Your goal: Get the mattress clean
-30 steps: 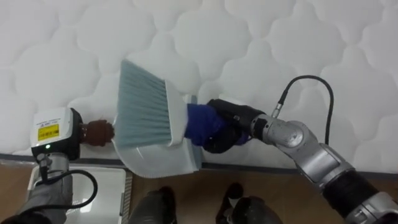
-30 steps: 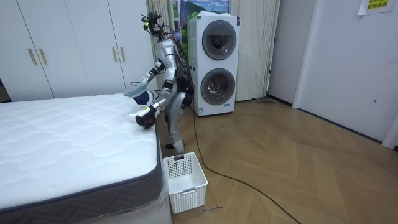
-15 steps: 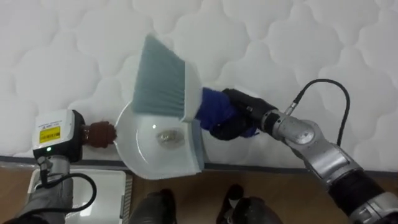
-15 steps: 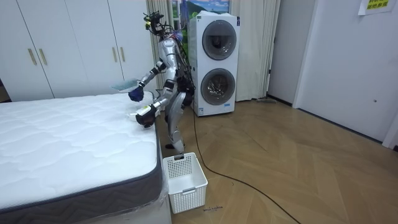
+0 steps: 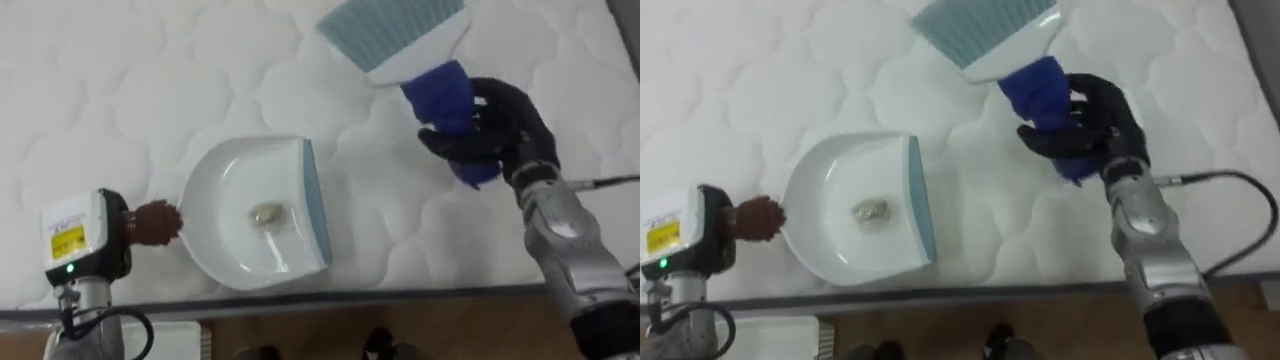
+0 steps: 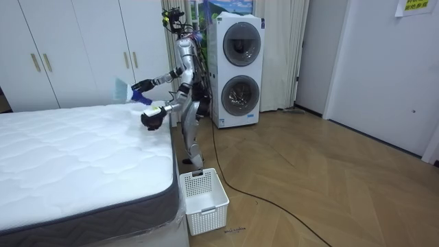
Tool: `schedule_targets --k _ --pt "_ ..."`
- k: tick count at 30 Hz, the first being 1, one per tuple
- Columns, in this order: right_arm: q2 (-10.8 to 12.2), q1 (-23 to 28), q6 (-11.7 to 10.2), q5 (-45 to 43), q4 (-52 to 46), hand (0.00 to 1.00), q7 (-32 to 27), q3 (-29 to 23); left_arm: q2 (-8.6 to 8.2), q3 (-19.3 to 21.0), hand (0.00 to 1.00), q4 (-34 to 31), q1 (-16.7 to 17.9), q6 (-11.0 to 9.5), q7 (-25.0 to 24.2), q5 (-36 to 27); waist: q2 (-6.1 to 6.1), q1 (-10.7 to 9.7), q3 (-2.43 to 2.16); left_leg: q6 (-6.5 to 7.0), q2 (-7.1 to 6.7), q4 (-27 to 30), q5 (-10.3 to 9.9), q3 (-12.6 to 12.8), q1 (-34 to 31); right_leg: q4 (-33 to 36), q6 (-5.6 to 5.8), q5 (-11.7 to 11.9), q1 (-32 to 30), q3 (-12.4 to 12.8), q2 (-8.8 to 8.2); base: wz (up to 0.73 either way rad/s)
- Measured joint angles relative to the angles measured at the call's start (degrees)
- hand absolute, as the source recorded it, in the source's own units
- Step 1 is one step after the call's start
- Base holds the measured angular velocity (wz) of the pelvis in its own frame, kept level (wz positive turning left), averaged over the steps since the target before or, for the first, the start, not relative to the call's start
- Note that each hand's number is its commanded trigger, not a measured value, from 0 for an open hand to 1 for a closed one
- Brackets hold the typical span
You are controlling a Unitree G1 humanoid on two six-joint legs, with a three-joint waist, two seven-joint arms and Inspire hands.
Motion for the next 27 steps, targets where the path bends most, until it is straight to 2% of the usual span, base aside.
schedule_targets --k 2,6,7,9,11,13,15,17,20,24,27 --pt "0.0 2.2 -0.1 0.3 0.0 0.0 -1.5 -0.2 -0.86 1.4 1.0 -0.6 1.3 -0.4 0.0 0.1 0.69 -0.7 -0.54 -0.07 -0.6 -1.6 0.0 0.0 2.4 -1.6 0.51 0.1 2.4 -0.1 0.38 0.0" --pt "0.0 3.3 -1.1 2.4 -0.7 0.0 -3.8 -1.7 -1.11 2.8 1.0 -1.5 1.7 -1.4 0.0 0.1 1.16 -1.0 -1.01 -0.35 -1.0 -3.8 0.2 0.1 5.7 -2.9 0.94 0.1 5.2 0.0 0.43 0.0" --pt "0.0 3.5 -1.5 3.0 -1.4 0.0 -4.6 -2.2 -1.25 3.5 1.0 -1.8 2.0 -1.9 0.0 0.2 1.33 -0.9 -1.27 -0.45 -1.27 -4.5 0.3 0.1 6.6 -3.7 1.08 0.1 6.4 0.0 0.63 0.04" --pt "0.0 4.2 -2.3 3.2 -2.6 0.0 -5.3 -2.9 -1.89 3.8 1.0 -1.8 2.5 -2.0 -0.1 0.2 1.5 -1.0 -1.47 -0.58 -1.75 -6.0 0.6 -0.2 8.8 -4.7 1.46 0.0 8.6 -0.2 0.67 0.12" --pt "0.1 6.4 -3.5 4.4 -5.1 0.0 -5.9 -3.1 -3.1 3.8 1.0 -1.8 3.3 -2.1 -0.1 0.0 1.34 -1.4 -1.97 -0.71 -2.85 -8.3 1.2 -1.6 11.2 -5.7 2.33 -0.7 11.4 -0.2 0.59 0.35" --pt "0.1 7.7 -3.8 4.5 -6.4 0.0 -6.4 -3.0 -3.78 3.6 1.0 -1.8 3.9 -2.2 -0.2 -0.4 0.84 -2.2 -2.26 -0.73 -3.86 -10.3 2.2 -3.2 12.6 -6.7 2.9 -1.1 13.3 0.3 0.62 0.48" --pt "0.3 7.9 -3.8 4.7 -6.9 0.0 -7.0 -2.9 -4.55 3.5 1.0 -1.8 4.6 -2.2 -0.4 -1.7 0.33 -1.8 -2.44 -0.96 -4.14 -11.5 2.6 -3.6 13.6 -7.4 3.07 -1.2 14.2 0.6 0.85 0.23" --pt "0.4 7.9 -3.9 5.4 -7.2 0.0 -7.9 -2.8 -5.07 3.5 1.0 -1.8 4.6 -2.4 -0.8 -2.6 -0.1 -1.0 -2.47 -1.16 -4.13 -11.7 2.8 -4.9 13.4 -7.8 3.08 -1.2 14.9 0.0 1.07 0.21" --pt "0.4 7.8 -4.2 6.6 -7.3 0.0 -9.1 -2.9 -5.1 3.8 1.0 -1.8 5.2 -3.3 -0.9 -2.6 -0.46 0.2 -2.42 -1.43 -3.98 -11.7 2.9 -6.6 13.2 -8.7 3.28 -1.3 16.2 -0.2 1.67 0.32" --pt "0.6 7.8 -4.5 6.3 -7.5 0.0 -10.1 -2.9 -5.21 5.4 1.0 -2.8 6.3 -3.4 -1.2 -3.0 -0.78 2.0 -2.35 -1.86 -3.8 -11.6 3.2 -8.4 12.2 -9.5 3.58 -1.6 16.9 -0.4 2.28 0.3" --pt "0.8 8.4 -4.6 5.8 -8.2 0.0 -12.1 -2.9 -5.28 5.9 1.0 -4.4 6.9 -4.0 -1.3 -3.5 -0.75 2.3 -2.23 -2.29 -4.13 -10.3 3.6 -12.7 10.4 -9.6 3.29 -2.4 18.4 -4.3 2.33 0.73"
